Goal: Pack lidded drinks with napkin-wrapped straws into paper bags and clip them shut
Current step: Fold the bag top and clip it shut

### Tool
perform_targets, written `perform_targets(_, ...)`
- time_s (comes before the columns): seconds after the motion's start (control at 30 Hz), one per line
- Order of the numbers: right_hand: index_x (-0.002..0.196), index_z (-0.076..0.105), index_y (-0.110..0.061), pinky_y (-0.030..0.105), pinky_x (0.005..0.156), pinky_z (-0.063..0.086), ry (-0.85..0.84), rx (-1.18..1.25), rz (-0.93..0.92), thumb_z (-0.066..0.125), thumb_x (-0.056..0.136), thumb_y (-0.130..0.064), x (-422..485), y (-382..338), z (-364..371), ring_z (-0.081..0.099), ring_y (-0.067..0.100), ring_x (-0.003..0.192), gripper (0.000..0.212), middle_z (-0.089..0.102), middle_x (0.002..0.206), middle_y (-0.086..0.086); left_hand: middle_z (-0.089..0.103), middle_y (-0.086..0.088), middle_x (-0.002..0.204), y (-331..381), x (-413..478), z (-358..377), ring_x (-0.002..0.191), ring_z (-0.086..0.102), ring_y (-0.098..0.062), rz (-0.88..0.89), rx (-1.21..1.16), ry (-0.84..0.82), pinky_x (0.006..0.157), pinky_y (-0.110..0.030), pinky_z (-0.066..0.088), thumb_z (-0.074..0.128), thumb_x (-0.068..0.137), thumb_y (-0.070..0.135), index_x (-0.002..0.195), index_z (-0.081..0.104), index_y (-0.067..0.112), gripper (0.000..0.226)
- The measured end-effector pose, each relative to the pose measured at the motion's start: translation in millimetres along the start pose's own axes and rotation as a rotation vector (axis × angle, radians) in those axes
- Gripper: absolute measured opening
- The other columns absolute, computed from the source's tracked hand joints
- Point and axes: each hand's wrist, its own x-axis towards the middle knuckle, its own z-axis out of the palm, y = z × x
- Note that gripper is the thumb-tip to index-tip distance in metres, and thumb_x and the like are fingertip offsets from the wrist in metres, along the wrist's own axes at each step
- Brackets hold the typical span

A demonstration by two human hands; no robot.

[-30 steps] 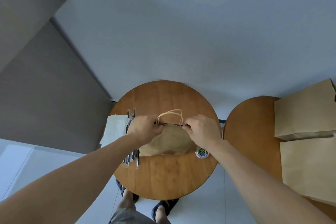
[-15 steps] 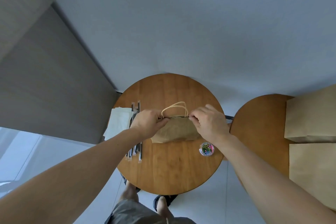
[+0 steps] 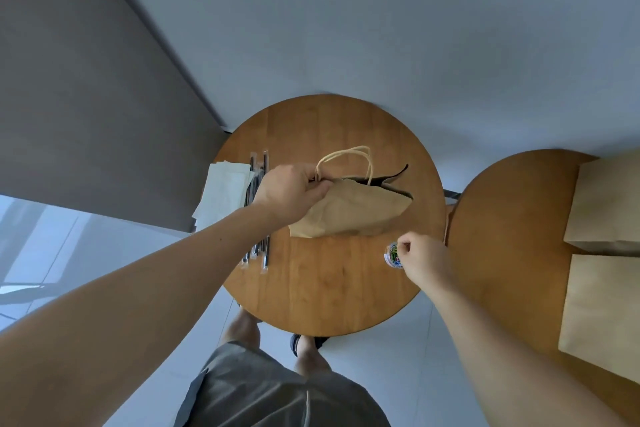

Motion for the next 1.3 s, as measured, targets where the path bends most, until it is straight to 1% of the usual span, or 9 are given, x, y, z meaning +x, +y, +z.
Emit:
perform_targets(0.17, 0.100, 0.066, -0.020, 0.029, 0.059, 0.048, -0.106, -0.216, 0.052, 0.050, 0.096, -0.023, 16.1, 15.0, 21.7, 0.063, 0.022, 0.077, 0.017, 0.067, 0.087, 0.000, 0.063, 0.014, 0.064, -5.0, -5.3, 5.4, 0.068, 0.056, 0.007, -0.005, -0.017, 0.059, 0.052, -0.011, 0.038, 0.064, 0.092, 0.035, 0.068, 0.055, 0.055, 0.033)
perform_targets(0.33, 0.094, 0.067, -0.020, 0.028, 0.059, 0.047, -0.110, -0.296, -0.018, 0.049, 0.098, -0.026, 23.9, 18.2, 35.8, 0.063, 0.022, 0.079, 0.020, 0.067, 0.096, 0.000, 0.063, 0.020, 0.067, -7.3, -6.6, 9.8, 0.064, 0.058, 0.002, -0.008, -0.027, 0.090, 0.053, -0.009, 0.039, 0.065, 0.091, 0.033, 0.084, 0.072, 0.040, 0.012)
perform_targets(0.4, 0.089, 0.067, -0.021, 0.026, 0.054, 0.039, -0.099, -0.335, -0.046, 0.049, 0.097, -0.026, 22.4, 19.2, 39.6, 0.063, 0.021, 0.077, 0.021, 0.065, 0.097, -0.002, 0.068, 0.015, 0.073, -7.4, -7.9, 10.4, 0.069, 0.060, -0.004, -0.020, -0.026, 0.097, 0.058, -0.017, 0.045, 0.066, 0.091, 0.033, 0.091, 0.076, 0.035, 0.010)
perform_targets(0.57, 0.093, 0.069, -0.025, 0.026, 0.053, 0.041, -0.008, -0.165, -0.025, 0.056, 0.095, -0.026, 17.7, 23.5, 38.8, 0.063, 0.021, 0.076, 0.013, 0.064, 0.101, -0.003, 0.073, 0.011, 0.081, -7.0, -8.2, 9.5, 0.077, 0.064, -0.007, -0.037, -0.060, 0.089, 0.065, -0.026, 0.051, 0.065, 0.091, 0.034, 0.094, 0.075, 0.035, 0.011)
perform_targets(0.7, 0.088, 0.067, -0.020, 0.031, 0.055, 0.049, 0.049, -0.077, -0.046, 0.065, 0.089, -0.022, 11.3, 26.1, 36.2, 0.061, 0.022, 0.074, 0.003, 0.066, 0.095, 0.001, 0.071, 0.015, 0.078, -6.8, -9.3, 8.6, 0.074, 0.063, -0.005, -0.038, -0.050, 0.071, 0.063, -0.022, 0.049, 0.064, 0.092, 0.033, 0.095, 0.075, 0.034, 0.011)
perform_targets(0.87, 0.100, 0.070, -0.020, 0.031, 0.060, 0.050, 0.016, -0.138, -0.047, 0.062, 0.092, -0.028, 15.6, 29.7, 35.7, 0.062, 0.021, 0.081, 0.014, 0.063, 0.102, 0.000, 0.060, 0.023, 0.060, -3.2, -8.7, 6.2, 0.062, 0.057, 0.005, -0.018, -0.046, 0.070, 0.051, -0.010, 0.040, 0.065, 0.092, 0.032, 0.082, 0.072, 0.037, 0.013)
perform_targets(1.0, 0.095, 0.070, -0.021, 0.029, 0.059, 0.049, -0.048, -0.239, -0.049, 0.056, 0.094, -0.027, 21.4, 24.0, 39.7, 0.062, 0.020, 0.084, 0.015, 0.061, 0.105, -0.003, 0.065, 0.018, 0.068, -6.7, -9.1, 6.5, 0.068, 0.058, 0.003, -0.010, -0.046, 0.076, 0.057, -0.012, 0.044, 0.064, 0.092, 0.032, 0.093, 0.076, 0.031, 0.011)
perform_targets(1.17, 0.087, 0.066, -0.019, 0.027, 0.053, 0.035, -0.022, -0.202, -0.059, 0.057, 0.092, -0.020, 20.5, 18.3, 40.0, 0.057, 0.020, 0.082, 0.011, 0.060, 0.091, -0.002, 0.073, 0.008, 0.079, -8.9, -9.9, 8.7, 0.075, 0.065, -0.009, -0.005, -0.065, 0.077, 0.066, -0.029, 0.053, 0.064, 0.093, 0.031, 0.095, 0.076, 0.030, 0.012)
perform_targets(1.3, 0.089, 0.062, -0.016, 0.028, 0.052, 0.041, 0.077, -0.077, -0.092, 0.061, 0.091, -0.019, 14.9, 19.7, 36.4, 0.057, 0.021, 0.076, 0.004, 0.060, 0.084, -0.001, 0.068, 0.011, 0.069, -9.9, -7.9, 9.2, 0.066, 0.061, -0.004, -0.010, -0.043, 0.066, 0.055, -0.020, 0.046, 0.063, 0.092, 0.035, 0.092, 0.074, 0.036, 0.011)
